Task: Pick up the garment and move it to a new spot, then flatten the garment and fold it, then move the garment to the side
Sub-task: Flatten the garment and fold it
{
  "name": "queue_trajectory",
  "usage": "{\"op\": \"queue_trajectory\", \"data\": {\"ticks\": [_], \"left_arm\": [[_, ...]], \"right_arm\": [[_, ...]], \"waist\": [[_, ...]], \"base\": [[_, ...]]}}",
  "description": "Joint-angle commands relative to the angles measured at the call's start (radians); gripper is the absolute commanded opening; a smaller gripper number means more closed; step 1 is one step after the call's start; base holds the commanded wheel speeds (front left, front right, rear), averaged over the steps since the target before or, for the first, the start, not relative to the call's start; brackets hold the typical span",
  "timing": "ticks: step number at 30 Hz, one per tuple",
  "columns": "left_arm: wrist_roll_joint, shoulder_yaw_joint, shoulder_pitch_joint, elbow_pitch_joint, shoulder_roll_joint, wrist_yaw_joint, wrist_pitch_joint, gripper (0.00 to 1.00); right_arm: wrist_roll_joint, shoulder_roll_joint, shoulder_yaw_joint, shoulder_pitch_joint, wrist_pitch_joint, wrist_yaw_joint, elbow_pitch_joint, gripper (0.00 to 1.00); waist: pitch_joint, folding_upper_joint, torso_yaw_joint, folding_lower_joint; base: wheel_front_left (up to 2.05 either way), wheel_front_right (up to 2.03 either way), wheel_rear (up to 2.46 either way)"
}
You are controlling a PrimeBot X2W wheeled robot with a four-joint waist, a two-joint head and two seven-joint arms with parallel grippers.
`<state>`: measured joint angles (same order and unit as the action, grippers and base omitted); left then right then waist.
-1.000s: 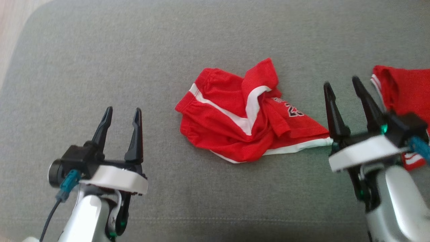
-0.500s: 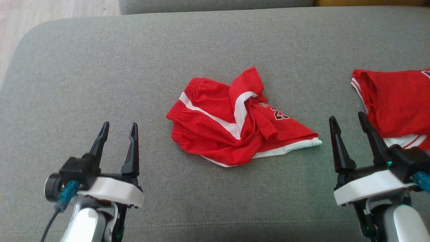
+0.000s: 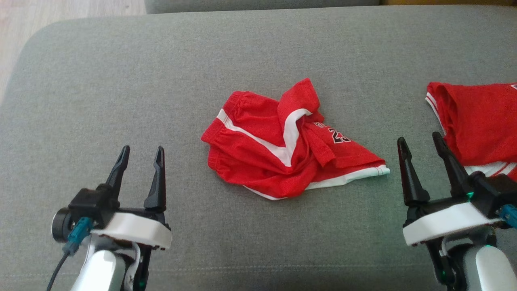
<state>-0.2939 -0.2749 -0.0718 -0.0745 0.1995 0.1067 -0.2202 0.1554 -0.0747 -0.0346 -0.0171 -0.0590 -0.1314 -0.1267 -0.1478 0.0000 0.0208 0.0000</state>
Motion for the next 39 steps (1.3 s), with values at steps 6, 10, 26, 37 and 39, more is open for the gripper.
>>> {"op": "queue_trajectory", "data": {"ticks": [6,10,26,37,39], "left_arm": [[-0.005,0.031,-0.043,0.044,0.023,0.007,-0.003,1.00],[-0.006,0.028,-0.061,0.049,0.022,0.004,-0.006,1.00],[-0.011,0.002,-0.178,-0.012,-0.032,-0.036,-0.037,1.00],[0.000,0.015,-0.196,-0.032,-0.057,-0.053,-0.041,1.00],[0.003,0.022,-0.194,-0.031,-0.060,-0.055,-0.041,1.00]], "right_arm": [[-0.003,-0.016,-0.011,0.057,-0.014,0.001,-0.023,1.00],[0.009,-0.038,-0.007,0.111,-0.023,0.001,0.009,1.00],[0.191,-0.148,-0.209,0.520,-0.124,0.001,0.477,1.00],[0.355,-0.188,-0.370,0.653,-0.193,0.001,0.649,0.00],[0.388,-0.192,-0.389,0.656,-0.182,0.001,0.652,0.00]], "waist": [[-0.030,0.0000,0.016,0.0000],[-0.060,0.0000,0.030,0.0000],[-0.176,0.0000,0.150,0.0000],[-0.190,0.0000,0.173,0.0000],[-0.188,0.0000,0.171,0.0000]], "base": [[0.00,0.00,0.00],[0.00,0.00,0.00],[0.00,0.00,0.00],[0.00,0.00,0.00],[0.00,0.00,0.00]]}}
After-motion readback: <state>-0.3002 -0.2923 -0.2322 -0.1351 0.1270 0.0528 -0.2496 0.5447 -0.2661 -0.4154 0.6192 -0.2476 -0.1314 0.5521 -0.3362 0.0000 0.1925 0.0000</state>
